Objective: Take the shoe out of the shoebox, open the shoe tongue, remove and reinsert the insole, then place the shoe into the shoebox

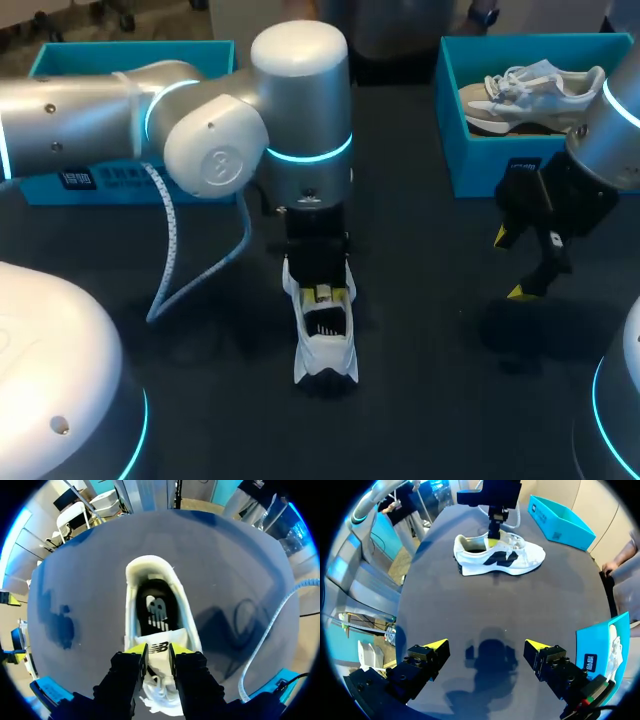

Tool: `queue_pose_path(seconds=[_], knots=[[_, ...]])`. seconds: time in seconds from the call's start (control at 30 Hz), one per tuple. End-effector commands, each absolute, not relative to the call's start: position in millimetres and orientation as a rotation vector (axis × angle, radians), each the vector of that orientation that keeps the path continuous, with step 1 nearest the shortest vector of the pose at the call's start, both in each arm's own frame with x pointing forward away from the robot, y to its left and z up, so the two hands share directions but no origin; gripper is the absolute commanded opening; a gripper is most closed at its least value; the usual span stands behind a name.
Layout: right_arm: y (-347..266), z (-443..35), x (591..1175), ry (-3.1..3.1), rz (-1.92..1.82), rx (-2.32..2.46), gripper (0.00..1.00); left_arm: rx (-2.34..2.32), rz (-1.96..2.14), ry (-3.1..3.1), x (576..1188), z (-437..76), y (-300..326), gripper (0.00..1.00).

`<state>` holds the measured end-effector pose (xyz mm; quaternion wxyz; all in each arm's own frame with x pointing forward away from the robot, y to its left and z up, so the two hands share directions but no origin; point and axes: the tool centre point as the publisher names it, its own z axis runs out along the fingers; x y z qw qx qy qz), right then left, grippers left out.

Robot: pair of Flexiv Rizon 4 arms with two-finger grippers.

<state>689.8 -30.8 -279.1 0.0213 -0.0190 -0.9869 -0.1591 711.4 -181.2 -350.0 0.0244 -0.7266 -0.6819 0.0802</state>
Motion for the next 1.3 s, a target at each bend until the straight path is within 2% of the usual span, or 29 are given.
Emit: queue_pose_path(seconds=[0.03,0.17,0.2,0.23,0.27,0.43,0.47,0.87,0.97,1.07,1.3], knots=[[-30.3,-279.9,689.5,-3.061,-0.489,-0.059,1.0,-2.272,0.252,-2.161,699.7,-326.0,-170.1,0.29],[-30.3,-279.9,689.5,-3.061,-0.489,-0.059,1.0,-2.197,0.281,-2.254,690.2,-303.0,-165.0,0.36],[-30.3,-279.9,689.5,-3.061,-0.489,-0.059,1.0,-2.14,0.318,-2.302,686.3,-297.1,-162.8,0.6],[-30.3,-279.9,689.5,-3.061,-0.489,-0.059,1.0,-2.084,0.354,-2.305,682.7,-293.0,-161.6,0.97],[-30.3,-279.9,689.5,-3.061,-0.489,-0.059,1.0,-2.068,0.359,-2.323,678.8,-290.7,-161.0,1.0],[-30.3,-279.9,689.5,-3.061,-0.489,-0.059,1.0,-1.878,0.36,-2.348,669.5,-278.6,-158.0,1.0],[-30.3,-279.9,689.5,-3.061,-0.489,-0.059,1.0,-1.809,0.112,-2.423,668.0,-272.8,-157.6,1.0],[-30.3,-279.9,689.5,-3.061,-0.489,-0.059,1.0,-1.809,0.112,-2.423,668.0,-272.8,-157.6,1.0],[-30.3,-279.9,689.5,-3.061,-0.489,-0.059,1.0,-1.599,0.175,-2.489,660.5,-276.1,-155.0,1.0],[-30.3,-279.9,689.5,-3.061,-0.489,-0.059,1.0,-1.154,0.235,-2.65,659.5,-273.8,-154.0,1.0],[-30.3,-279.9,689.5,-3.061,-0.489,-0.059,1.0,-1.154,0.235,-2.65,659.5,-273.8,-154.0,1.0]])
